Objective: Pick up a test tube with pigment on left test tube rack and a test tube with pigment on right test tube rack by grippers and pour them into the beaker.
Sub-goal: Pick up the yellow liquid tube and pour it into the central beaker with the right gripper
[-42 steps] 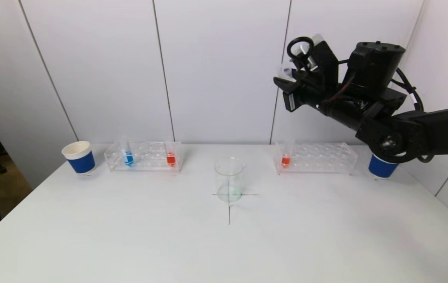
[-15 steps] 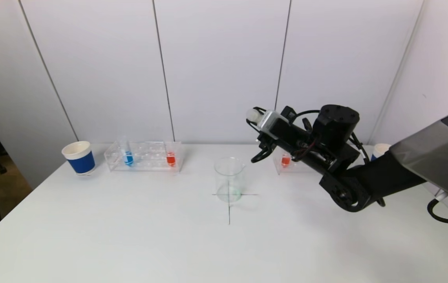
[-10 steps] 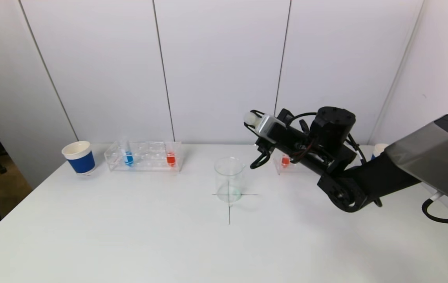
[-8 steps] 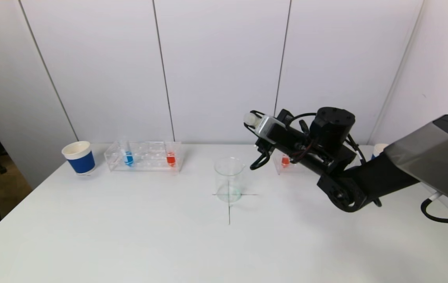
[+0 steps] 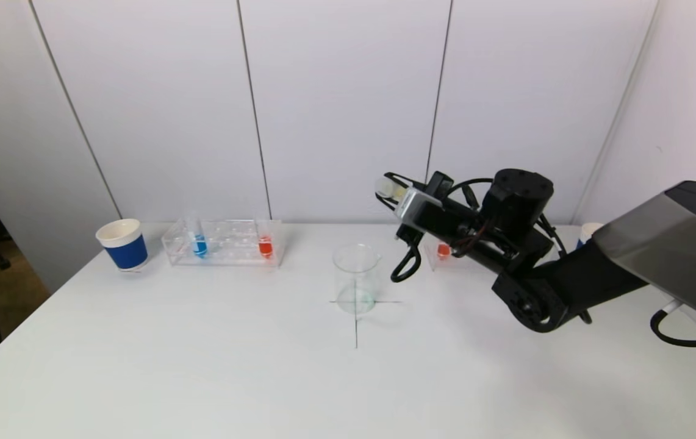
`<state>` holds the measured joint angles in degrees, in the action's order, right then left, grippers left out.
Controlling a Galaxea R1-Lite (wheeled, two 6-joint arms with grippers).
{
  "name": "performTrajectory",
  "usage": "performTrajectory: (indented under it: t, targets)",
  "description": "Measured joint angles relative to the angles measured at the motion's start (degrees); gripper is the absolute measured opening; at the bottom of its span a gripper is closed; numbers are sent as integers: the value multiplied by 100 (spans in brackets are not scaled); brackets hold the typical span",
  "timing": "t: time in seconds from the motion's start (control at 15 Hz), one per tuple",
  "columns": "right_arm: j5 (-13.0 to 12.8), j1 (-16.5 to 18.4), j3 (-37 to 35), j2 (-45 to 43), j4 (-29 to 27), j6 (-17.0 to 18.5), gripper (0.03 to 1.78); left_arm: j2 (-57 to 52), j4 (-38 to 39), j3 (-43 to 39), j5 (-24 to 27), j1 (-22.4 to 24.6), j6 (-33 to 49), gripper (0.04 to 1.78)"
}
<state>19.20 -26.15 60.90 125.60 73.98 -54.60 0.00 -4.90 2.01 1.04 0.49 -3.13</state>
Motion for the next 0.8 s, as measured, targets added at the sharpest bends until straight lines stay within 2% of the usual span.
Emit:
performTrajectory:
  t: [0.8]
  targets:
    - [105,-80,-148,43,-21,-444,48,0,0,0,1,2,0,176]
